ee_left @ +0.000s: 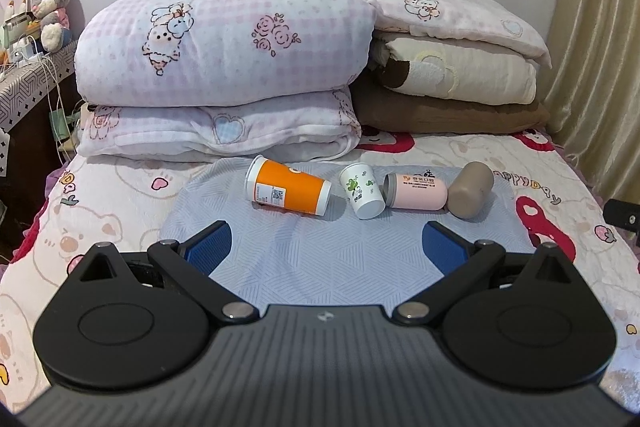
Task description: Flip cup upright
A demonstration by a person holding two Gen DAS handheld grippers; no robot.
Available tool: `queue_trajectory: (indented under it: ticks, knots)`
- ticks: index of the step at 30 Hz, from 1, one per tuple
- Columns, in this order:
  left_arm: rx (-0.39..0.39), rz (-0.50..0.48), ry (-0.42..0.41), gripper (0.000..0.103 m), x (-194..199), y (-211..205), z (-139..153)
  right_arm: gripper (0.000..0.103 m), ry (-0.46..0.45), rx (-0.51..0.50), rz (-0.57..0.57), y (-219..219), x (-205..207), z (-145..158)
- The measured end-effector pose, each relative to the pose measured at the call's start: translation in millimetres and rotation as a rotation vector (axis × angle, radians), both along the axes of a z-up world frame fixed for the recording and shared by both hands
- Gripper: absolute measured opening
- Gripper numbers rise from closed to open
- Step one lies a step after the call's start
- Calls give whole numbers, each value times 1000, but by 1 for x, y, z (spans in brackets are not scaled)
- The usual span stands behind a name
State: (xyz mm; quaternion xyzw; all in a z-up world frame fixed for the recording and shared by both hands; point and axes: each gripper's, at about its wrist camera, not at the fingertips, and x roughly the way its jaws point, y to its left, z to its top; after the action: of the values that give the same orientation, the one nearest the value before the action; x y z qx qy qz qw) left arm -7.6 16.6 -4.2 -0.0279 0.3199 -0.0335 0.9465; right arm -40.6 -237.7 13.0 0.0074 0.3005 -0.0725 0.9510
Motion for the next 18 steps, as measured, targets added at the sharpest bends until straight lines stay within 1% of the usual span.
queue_trajectory:
  ticks: [6,13,18]
  knots:
    - [0,0,2,103,1,-1,0,103,-6,-4,11,1,0,1]
    - [3,0,6,103,0,-3,-1,103,-54,-31,23,9,-6,5]
    - [3,-1,5,103,0,-3,-1,103,-62,-31,30,10,-6,6]
